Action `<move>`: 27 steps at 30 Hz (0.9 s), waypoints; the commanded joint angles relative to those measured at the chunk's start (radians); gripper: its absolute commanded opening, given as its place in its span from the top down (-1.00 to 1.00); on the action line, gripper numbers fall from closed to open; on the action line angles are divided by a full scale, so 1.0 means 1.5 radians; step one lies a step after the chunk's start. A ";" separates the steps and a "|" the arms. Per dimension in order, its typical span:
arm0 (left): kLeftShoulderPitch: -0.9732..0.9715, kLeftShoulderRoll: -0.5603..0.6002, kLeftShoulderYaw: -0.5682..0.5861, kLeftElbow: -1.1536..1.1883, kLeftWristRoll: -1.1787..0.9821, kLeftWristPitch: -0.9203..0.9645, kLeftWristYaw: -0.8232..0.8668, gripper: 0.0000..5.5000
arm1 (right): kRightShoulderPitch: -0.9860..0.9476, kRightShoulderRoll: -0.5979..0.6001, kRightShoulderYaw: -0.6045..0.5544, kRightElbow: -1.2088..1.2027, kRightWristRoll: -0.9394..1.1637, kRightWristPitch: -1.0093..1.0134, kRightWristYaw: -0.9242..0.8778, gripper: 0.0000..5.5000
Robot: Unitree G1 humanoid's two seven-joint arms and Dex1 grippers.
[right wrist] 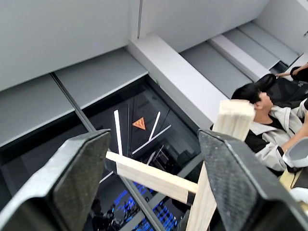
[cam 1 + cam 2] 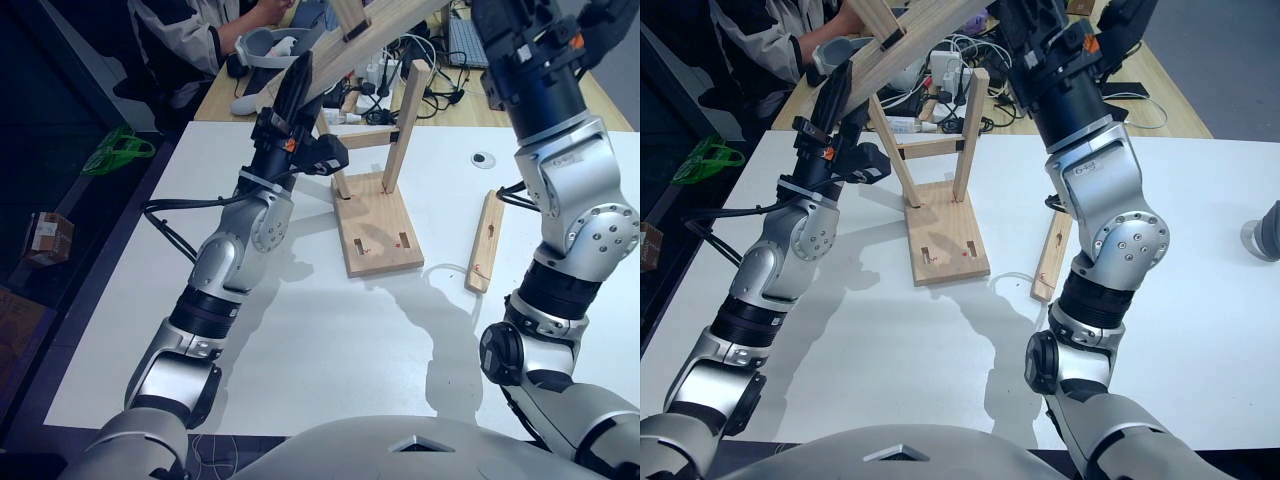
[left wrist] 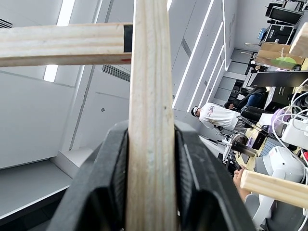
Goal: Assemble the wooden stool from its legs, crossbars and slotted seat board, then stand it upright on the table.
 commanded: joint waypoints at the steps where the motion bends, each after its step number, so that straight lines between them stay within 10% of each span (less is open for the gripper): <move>1: 0.001 -0.007 0.002 0.000 0.008 0.000 -0.008 0.62 | 0.009 -0.013 0.015 -0.011 -0.006 -0.004 0.001 -0.44; 27: -0.003 -0.003 -0.008 0.012 0.106 -0.039 0.074 0.62 | -0.030 0.008 0.056 0.106 -0.017 -0.028 0.023 -0.50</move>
